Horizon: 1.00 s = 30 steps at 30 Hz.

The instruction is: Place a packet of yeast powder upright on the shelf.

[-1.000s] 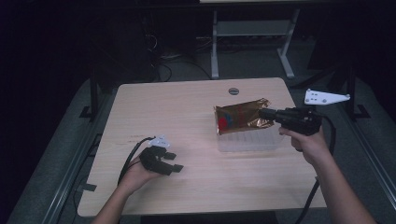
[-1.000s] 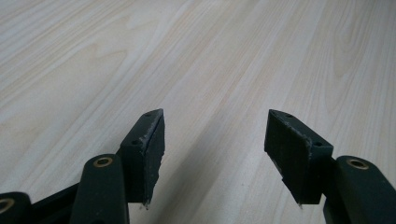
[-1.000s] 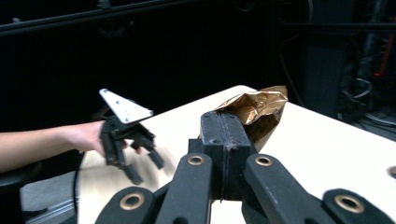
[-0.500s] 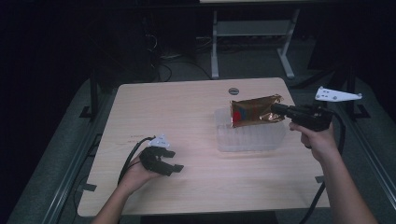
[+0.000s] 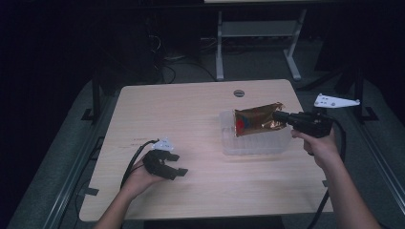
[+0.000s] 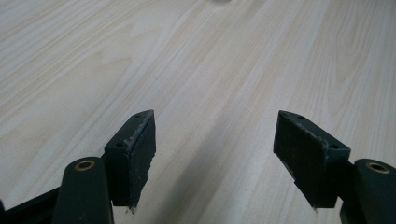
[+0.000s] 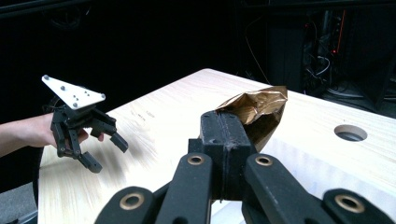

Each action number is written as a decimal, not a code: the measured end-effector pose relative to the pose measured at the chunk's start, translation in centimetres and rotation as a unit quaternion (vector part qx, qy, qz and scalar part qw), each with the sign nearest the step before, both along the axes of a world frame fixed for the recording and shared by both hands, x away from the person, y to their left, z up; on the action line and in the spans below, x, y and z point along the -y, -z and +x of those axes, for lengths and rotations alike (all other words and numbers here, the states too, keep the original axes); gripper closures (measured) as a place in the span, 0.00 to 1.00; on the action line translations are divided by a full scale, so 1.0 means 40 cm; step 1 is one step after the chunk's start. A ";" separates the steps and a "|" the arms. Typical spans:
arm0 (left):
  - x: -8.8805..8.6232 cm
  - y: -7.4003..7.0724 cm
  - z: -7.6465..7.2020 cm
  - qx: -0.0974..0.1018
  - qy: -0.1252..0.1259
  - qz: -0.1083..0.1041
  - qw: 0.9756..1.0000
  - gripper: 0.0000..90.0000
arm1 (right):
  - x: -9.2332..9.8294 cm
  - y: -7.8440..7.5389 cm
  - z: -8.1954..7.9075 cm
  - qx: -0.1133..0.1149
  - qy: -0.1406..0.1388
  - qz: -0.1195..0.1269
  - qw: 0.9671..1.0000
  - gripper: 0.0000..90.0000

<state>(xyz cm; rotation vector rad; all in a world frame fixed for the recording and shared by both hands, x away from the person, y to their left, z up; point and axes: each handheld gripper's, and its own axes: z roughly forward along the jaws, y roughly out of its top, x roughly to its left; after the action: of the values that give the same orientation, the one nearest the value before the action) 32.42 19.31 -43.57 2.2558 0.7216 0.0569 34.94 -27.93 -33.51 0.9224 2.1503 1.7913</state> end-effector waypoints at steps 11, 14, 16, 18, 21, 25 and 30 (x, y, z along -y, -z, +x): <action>0.001 -0.001 -0.001 -0.001 0.003 0.000 1.000 0.33 | -0.031 0.022 0.007 -0.012 -0.002 -0.016 1.000 1.00; 0.002 0.000 -0.001 0.000 0.005 -0.001 1.000 0.33 | -0.041 0.023 0.008 -0.013 -0.002 -0.027 1.000 1.00; 0.001 0.001 -0.001 0.000 0.005 -0.001 1.000 0.33 | -0.045 0.026 0.008 -0.015 -0.001 -0.031 0.999 1.00; 0.001 0.001 -0.001 0.000 0.004 -0.002 1.000 0.33 | -0.049 0.028 0.009 -0.017 0.000 -0.033 0.999 1.00; 0.001 0.000 -0.001 -0.001 0.005 -0.002 1.000 0.33 | -0.055 0.032 0.011 -0.020 0.001 -0.035 0.999 0.99; 0.002 0.000 -0.001 -0.002 0.006 -0.001 1.000 0.33 | -0.060 0.033 0.016 -0.021 0.000 -0.039 0.999 0.99; 0.003 0.001 -0.001 -0.002 0.007 -0.002 1.000 0.33 | -0.075 0.028 0.024 -0.022 -0.004 -0.045 0.999 0.99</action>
<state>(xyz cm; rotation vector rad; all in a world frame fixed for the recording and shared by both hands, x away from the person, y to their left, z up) 32.37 19.21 -43.61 2.2573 0.7074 0.0431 35.89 -24.94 -34.65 0.9418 2.2454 1.6774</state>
